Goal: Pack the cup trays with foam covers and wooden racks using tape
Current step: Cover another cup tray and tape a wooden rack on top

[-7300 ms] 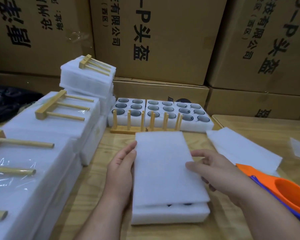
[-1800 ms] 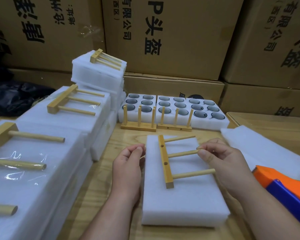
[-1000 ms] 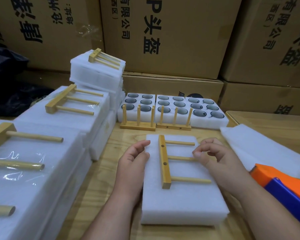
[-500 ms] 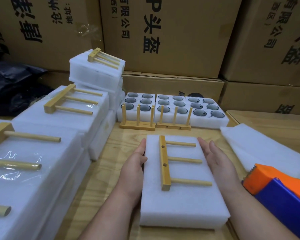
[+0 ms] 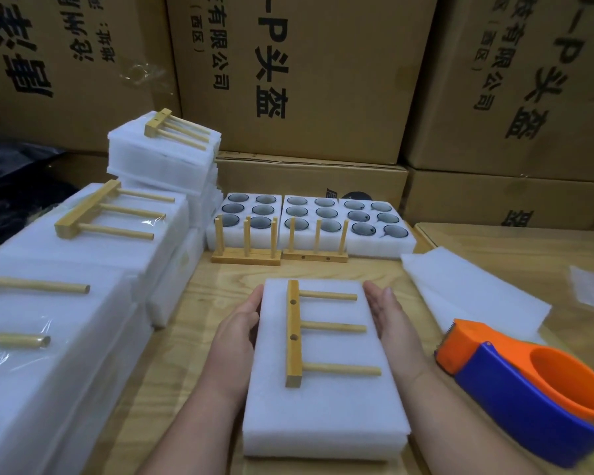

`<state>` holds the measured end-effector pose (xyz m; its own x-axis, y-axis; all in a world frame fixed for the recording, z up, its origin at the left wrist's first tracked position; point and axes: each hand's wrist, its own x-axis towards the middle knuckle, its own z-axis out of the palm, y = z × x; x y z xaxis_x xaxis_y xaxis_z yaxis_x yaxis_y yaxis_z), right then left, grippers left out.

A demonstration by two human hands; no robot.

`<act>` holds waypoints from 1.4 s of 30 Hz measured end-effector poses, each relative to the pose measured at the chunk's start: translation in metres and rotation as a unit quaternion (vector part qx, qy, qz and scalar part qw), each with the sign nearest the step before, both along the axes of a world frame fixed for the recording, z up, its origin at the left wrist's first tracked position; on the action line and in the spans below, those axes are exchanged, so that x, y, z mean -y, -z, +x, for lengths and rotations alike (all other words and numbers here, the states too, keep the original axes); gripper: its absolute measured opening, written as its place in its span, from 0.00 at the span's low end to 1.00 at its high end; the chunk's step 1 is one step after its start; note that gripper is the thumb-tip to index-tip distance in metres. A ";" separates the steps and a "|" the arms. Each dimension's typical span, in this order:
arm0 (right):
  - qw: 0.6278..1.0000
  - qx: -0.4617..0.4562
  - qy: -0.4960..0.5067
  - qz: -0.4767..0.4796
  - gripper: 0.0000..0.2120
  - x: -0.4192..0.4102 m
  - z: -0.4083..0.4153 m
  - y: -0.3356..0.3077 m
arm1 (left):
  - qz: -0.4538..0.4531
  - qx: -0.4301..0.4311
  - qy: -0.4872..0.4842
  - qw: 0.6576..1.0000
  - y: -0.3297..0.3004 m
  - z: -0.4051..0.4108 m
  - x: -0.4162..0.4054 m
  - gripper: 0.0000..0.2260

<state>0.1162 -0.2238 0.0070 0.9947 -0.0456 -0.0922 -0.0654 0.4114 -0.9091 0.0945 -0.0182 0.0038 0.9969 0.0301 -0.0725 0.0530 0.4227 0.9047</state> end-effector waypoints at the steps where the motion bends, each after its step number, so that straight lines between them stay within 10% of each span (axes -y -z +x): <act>1: 1.000 0.003 -0.011 0.003 0.21 -0.001 -0.003 -0.002 | 0.008 0.000 -0.001 1.000 0.001 -0.001 -0.001 0.19; 15: 0.994 -0.092 -0.012 0.061 0.30 0.018 -0.053 -0.015 | 0.065 0.011 -0.051 0.997 0.003 -0.083 -0.005 0.22; 20: 0.976 0.017 0.024 -0.217 0.10 0.044 -0.099 -0.030 | 0.106 0.017 -0.059 0.992 0.004 -0.093 -0.006 0.18; 25: 0.760 0.091 0.172 -0.620 0.18 0.111 -0.113 -0.081 | 0.123 0.023 -0.065 0.990 0.010 -0.093 -0.006 0.15; 29: 0.565 -0.105 0.020 -0.818 0.29 0.150 -0.114 -0.077 | 0.086 0.002 -0.060 0.994 0.009 -0.094 -0.006 0.16; 31: 0.528 -0.085 -0.016 -0.845 0.24 0.156 -0.117 -0.066 | 0.048 -0.019 -0.055 0.997 0.000 -0.096 -0.004 0.14; 37: 0.666 0.050 0.051 -0.742 0.15 0.162 -0.128 -0.065 | 0.154 0.085 -0.188 0.966 -0.030 -0.118 -0.003 0.10; 42: 0.697 0.263 0.073 -0.663 0.13 0.139 -0.135 -0.080 | 0.233 0.196 -0.106 0.947 -0.086 -0.144 0.008 0.15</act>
<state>-0.0192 -0.3624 0.0865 0.8513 0.1517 0.5023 0.3743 -0.8464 -0.3788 -0.0497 -0.0267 0.0900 0.9127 0.1704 0.3714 -0.3658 -0.0644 0.9285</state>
